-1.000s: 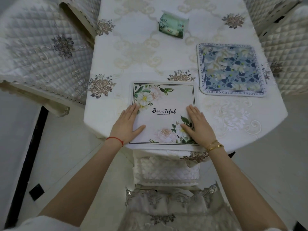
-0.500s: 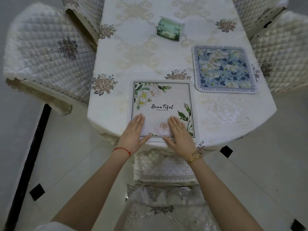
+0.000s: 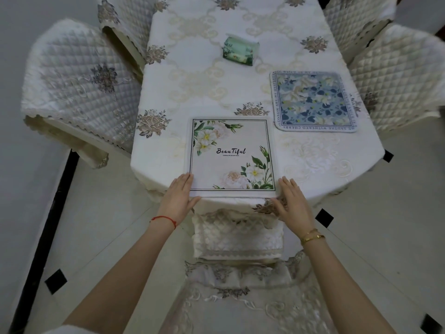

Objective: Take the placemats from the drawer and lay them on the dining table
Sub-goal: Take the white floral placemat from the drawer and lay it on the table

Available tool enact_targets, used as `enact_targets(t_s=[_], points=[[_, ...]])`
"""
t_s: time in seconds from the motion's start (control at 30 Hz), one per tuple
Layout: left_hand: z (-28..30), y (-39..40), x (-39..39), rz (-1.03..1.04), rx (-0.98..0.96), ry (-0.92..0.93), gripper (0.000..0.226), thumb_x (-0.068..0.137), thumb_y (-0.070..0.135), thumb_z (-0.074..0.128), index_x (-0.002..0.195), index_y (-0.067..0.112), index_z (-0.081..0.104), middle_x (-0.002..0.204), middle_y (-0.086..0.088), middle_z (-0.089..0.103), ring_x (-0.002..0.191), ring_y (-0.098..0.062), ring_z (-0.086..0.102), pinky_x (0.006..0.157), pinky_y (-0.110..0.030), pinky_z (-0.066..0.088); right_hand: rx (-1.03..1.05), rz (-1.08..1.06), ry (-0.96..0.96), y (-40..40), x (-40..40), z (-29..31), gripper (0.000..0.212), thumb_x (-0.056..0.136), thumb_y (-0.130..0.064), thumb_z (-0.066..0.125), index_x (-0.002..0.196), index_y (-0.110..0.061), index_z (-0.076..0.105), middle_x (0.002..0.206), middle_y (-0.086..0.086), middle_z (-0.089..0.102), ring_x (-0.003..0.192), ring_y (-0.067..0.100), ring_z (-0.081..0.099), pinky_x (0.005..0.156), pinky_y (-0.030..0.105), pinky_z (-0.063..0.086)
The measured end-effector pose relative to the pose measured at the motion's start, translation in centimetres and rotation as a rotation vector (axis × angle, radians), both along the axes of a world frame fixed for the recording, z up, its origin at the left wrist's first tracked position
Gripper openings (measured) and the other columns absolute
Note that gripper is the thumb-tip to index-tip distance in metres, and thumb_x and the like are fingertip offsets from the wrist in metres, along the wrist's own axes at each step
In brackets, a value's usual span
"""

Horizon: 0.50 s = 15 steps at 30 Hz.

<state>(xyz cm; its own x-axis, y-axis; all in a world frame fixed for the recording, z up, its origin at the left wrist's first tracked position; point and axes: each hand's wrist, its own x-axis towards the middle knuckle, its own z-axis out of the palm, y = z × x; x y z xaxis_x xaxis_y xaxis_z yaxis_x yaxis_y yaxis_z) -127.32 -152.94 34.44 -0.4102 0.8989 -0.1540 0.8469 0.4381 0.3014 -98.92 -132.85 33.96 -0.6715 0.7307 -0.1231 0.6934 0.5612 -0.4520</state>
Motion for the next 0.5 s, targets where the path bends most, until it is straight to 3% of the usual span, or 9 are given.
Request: enact_targets(t_s=[0.1,0.2,0.3,0.5], points=[[1.3,-0.8,1.3,-0.02,0.095,0.009,0.059,0.093,0.042,0.049,0.131,-0.003,0.051,0.129,-0.022,0.056,0.118,-0.035,0.056,0.103,-0.045,0.043,0.041,-0.008,0.016,-0.9,1.5,2.0,0.064,0.096,-0.046,0.049,0.15,-0.015,0.033,0.156,0.002,0.032,0.146,0.022,0.022,0.119,0.038,0.022],[2.9,-1.2,3.3,-0.045,0.211,0.007,0.055,0.084,0.022,0.07,0.131,0.002,0.053,0.127,-0.018,0.058,0.115,-0.033,0.058,0.1,-0.042,0.047,0.052,-0.015,0.067,-1.9,3.6,4.4,0.06,0.095,-0.041,0.052,0.146,-0.013,0.039,0.149,0.007,0.043,0.139,0.028,0.036,0.116,0.041,0.029],[5.0,-1.6,6.0,-0.068,0.28,-0.002,0.051,0.083,0.021,0.069,0.13,0.008,0.055,0.126,-0.011,0.06,0.114,-0.027,0.058,0.097,-0.039,0.049,0.09,-0.026,0.103,-3.2,6.6,6.8,0.053,0.095,-0.038,0.053,0.14,-0.01,0.048,0.136,0.008,0.055,0.128,0.027,0.048,0.106,0.044,0.043],[9.5,-2.3,13.7,-0.137,0.343,0.008,0.041,0.087,0.024,0.066,0.125,0.012,0.058,0.117,-0.006,0.064,0.105,-0.024,0.06,0.088,-0.039,0.051,0.18,-0.088,0.152,-6.5,15.8,10.0,0.044,0.093,-0.031,0.06,0.131,-0.009,0.056,0.124,0.007,0.062,0.115,0.024,0.056,0.098,0.037,0.048]])
